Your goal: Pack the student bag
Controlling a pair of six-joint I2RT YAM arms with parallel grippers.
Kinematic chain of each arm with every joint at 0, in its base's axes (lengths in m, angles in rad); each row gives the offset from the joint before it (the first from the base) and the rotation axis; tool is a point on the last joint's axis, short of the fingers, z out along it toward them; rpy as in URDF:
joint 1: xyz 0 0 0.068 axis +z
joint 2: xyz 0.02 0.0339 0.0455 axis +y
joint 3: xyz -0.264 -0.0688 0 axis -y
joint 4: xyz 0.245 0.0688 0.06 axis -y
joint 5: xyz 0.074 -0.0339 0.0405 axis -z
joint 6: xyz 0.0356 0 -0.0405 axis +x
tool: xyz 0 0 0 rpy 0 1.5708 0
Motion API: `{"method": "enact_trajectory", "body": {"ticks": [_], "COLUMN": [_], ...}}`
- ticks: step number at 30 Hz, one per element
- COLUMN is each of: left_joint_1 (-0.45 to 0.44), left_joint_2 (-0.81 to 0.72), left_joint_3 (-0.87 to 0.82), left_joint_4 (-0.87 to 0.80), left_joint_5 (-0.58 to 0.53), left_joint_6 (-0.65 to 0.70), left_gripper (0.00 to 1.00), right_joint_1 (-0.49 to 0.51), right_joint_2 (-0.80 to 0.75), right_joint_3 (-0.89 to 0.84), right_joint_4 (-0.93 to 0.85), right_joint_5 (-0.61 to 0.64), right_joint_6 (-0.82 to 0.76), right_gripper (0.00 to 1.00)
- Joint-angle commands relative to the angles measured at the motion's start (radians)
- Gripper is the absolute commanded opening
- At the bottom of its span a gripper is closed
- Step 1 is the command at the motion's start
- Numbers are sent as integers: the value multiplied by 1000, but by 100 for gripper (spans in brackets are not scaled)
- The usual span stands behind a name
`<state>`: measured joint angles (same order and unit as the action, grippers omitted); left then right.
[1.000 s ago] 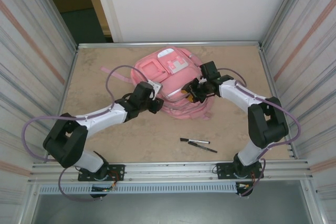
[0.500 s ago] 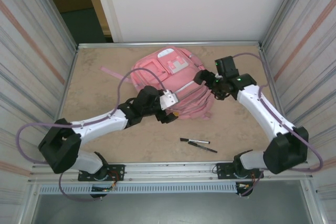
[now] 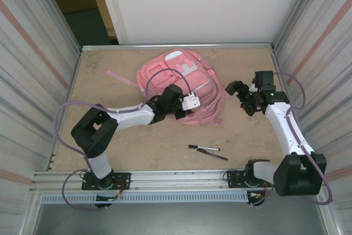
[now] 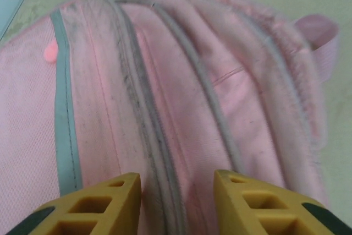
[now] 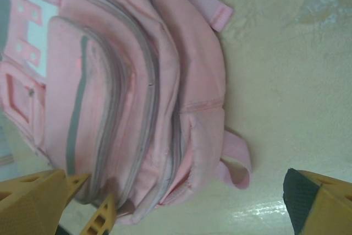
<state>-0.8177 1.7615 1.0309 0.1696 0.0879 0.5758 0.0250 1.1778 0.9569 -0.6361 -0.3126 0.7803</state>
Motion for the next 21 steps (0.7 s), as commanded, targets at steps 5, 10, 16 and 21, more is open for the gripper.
{"method": "enact_trajectory", "body": {"ticks": [5, 10, 16, 21], "left_joint_1": [24, 40, 97, 197], "left_joint_2": [67, -4, -116, -186], "left_joint_3": [141, 149, 124, 78], "left_joint_4": [-46, -82, -79, 54], "left_joint_5": [-111, -5, 116, 265], "left_joint_6": [-26, -96, -224, -456], "left_gripper": [1, 0, 0, 0], "right_joint_1": [12, 65, 153, 166], "right_joint_2": [-24, 20, 114, 180], "right_joint_3": [-20, -15, 15, 6], "right_joint_4": [23, 17, 23, 100], "right_joint_5": [-51, -63, -67, -158], "right_joint_6": [-35, -71, -88, -34], "right_gripper": [100, 100, 97, 86]}}
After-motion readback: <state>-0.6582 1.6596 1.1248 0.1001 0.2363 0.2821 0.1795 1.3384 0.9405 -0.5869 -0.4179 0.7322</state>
